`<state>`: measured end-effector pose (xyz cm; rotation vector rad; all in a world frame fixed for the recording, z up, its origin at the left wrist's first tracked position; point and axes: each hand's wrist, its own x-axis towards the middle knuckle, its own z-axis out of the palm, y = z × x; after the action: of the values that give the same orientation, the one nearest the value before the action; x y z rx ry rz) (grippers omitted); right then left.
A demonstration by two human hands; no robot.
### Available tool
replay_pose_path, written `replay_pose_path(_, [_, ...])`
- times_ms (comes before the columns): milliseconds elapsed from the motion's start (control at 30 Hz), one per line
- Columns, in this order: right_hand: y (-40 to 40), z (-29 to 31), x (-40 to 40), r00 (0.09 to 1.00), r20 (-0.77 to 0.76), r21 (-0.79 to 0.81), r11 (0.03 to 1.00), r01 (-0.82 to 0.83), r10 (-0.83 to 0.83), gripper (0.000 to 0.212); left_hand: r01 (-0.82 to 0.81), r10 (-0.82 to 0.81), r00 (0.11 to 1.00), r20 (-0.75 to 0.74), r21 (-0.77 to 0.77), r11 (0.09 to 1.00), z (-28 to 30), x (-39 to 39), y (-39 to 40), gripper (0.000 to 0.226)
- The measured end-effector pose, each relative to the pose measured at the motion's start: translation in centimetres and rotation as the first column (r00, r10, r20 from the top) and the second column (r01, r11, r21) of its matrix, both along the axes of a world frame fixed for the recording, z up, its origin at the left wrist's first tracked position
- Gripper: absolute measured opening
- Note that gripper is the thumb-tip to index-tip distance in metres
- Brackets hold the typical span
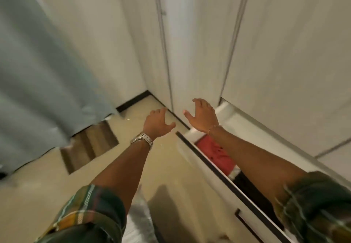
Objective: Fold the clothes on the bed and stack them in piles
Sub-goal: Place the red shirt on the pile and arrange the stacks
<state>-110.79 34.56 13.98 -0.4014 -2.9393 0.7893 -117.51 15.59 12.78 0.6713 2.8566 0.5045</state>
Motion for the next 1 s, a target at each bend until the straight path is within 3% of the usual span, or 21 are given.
replay_pose_path(167, [-16.2, 4.8, -7.4, 0.928, -0.029, 0.064, 0.927, -0.369, 0.371, 0.066, -0.313, 0.302, 0.942, -0.144, -0.061, 0.948, 4.8, 0.4, -18.8, 0.084])
replay_pose_path(300, [-33.2, 6.8, -8.3, 0.747, 0.009, 0.101, 0.743, -0.662, 0.665, 0.064, -0.579, 0.563, 0.808, -0.174, -0.063, 0.813, 6.0, 6.3, -33.0, 0.082])
replay_pose_path(433, [-49.6, 7.1, -3.8, 0.480, 0.033, 0.086, 0.476, -0.875, 0.877, 0.061, -0.807, 0.795, 0.590, -0.140, -0.078, 0.585, 5.4, 15.6, -44.9, 0.085])
replay_pose_path(567, [-62.5, 5.3, 2.5, 0.207, 0.094, 0.043, 0.204, -0.978, 0.974, 0.061, -0.957, 0.957, 0.281, -0.070, -0.094, 0.274, 3.7, 26.7, -53.3, 0.086])
replay_pose_path(800, [-77.5, -0.5, 12.4, -0.149, 0.203, -0.148, -0.120, -0.982, 0.968, 0.062, -0.972, 0.966, -0.232, 0.112, -0.075, -0.225, -0.8, 42.6, -60.8, 0.085])
replay_pose_path(933, [-84.1, -5.4, 16.1, -0.246, 0.250, -0.277, -0.174, -0.945, 0.937, 0.068, -0.881, 0.851, -0.446, 0.278, 0.033, -0.473, -5.0, 47.6, -64.9, 0.098])
replay_pose_path(1000, [-87.0, -8.0, 17.2, -0.246, 0.282, -0.326, -0.148, -0.934, 0.927, 0.070, -0.814, 0.786, -0.506, 0.354, 0.106, -0.571, -7.0, 48.8, -67.1, 0.088])
